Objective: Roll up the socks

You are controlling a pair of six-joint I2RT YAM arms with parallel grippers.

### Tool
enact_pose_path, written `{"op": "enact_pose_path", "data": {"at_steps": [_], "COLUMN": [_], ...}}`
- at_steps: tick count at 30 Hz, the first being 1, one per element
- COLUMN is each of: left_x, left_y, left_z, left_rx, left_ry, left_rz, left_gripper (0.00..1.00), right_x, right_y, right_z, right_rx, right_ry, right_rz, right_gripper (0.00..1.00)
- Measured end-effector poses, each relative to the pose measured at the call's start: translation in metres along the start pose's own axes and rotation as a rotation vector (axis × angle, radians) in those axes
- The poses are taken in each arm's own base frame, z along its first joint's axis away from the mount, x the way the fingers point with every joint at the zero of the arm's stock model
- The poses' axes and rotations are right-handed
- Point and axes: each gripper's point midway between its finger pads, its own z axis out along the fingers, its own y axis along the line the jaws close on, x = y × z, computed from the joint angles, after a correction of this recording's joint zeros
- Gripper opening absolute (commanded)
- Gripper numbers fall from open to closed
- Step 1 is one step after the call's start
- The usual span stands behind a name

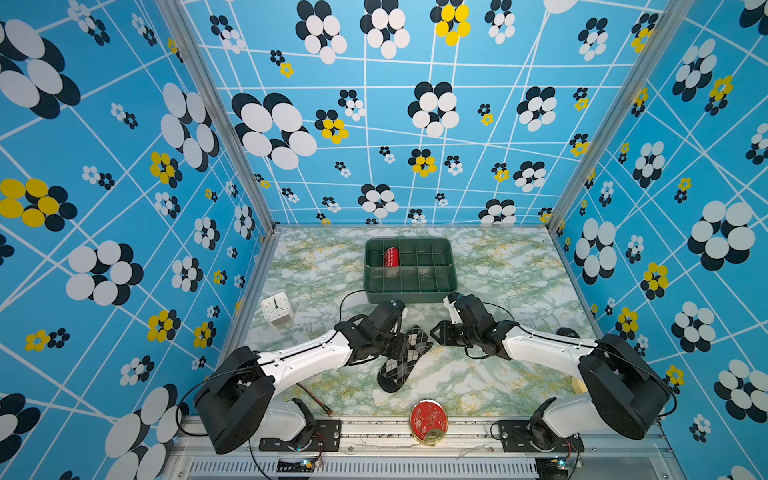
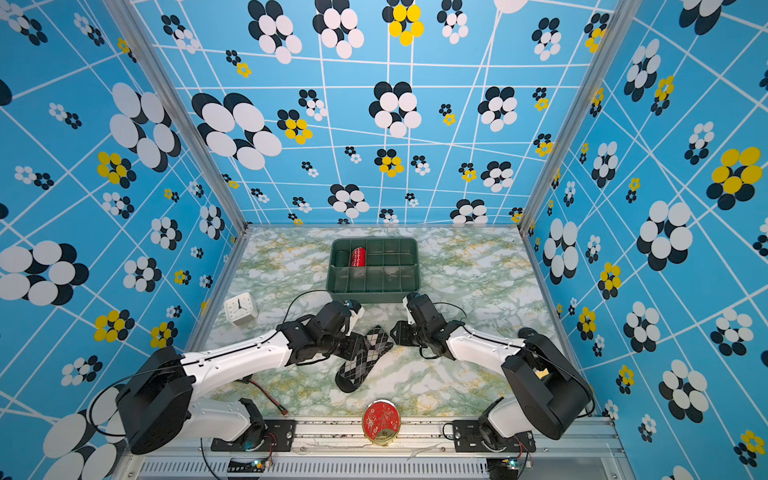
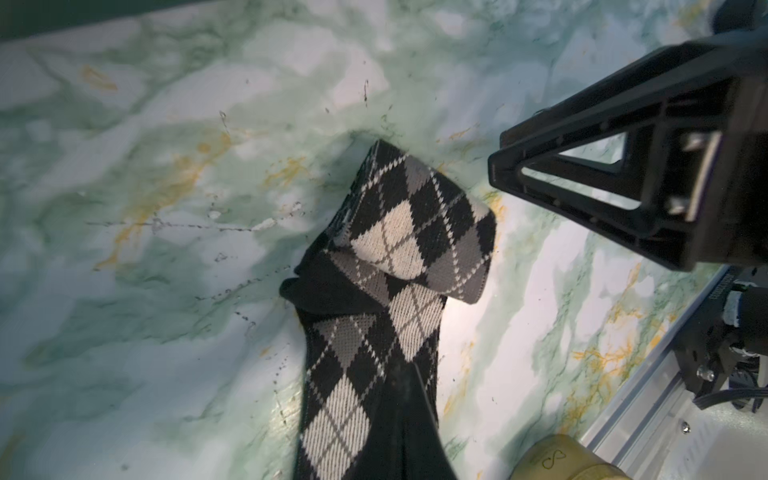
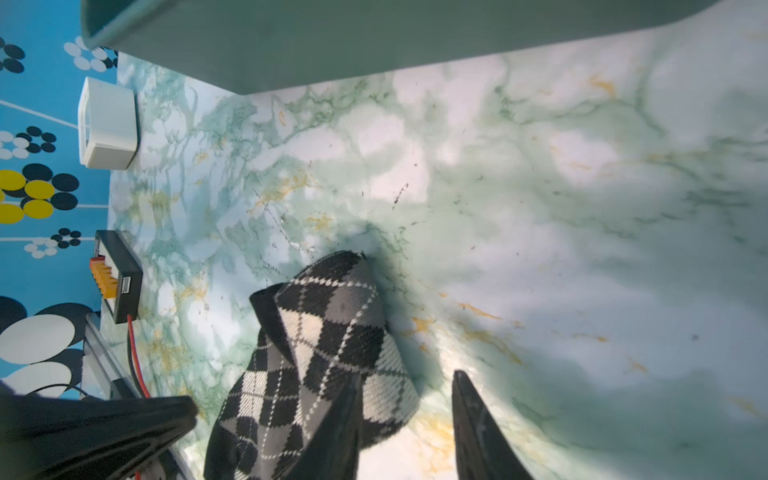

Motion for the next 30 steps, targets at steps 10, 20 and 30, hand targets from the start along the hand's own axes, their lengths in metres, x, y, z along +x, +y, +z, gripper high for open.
{"op": "enact_pose_path", "data": {"at_steps": [10,20,30], "left_x": [0.015,0.027,0.009], "left_y": [0.002,0.022,0.026], "left_z": [0.014,0.033,0.039], "left_rx": [-0.032,-0.096,-0.134], "left_ry": [0.056,0.110,0.092], "left_rz": [-0.022,-0.038,0.046], "left_gripper": [0.03,0.03,0.03], "right_x": [0.009,0.011,0.017], "right_y": [0.002,0.003,0.001], "right_z": [0.013,0.013,0.007], "right_rx": [-0.024,-0.031,-0.032], "right_ry": [0.069,0.080,0.079], "right_rz": [-0.017,-0.021,-0.021], "right_gripper": [0.40,0.39,0.39]}}
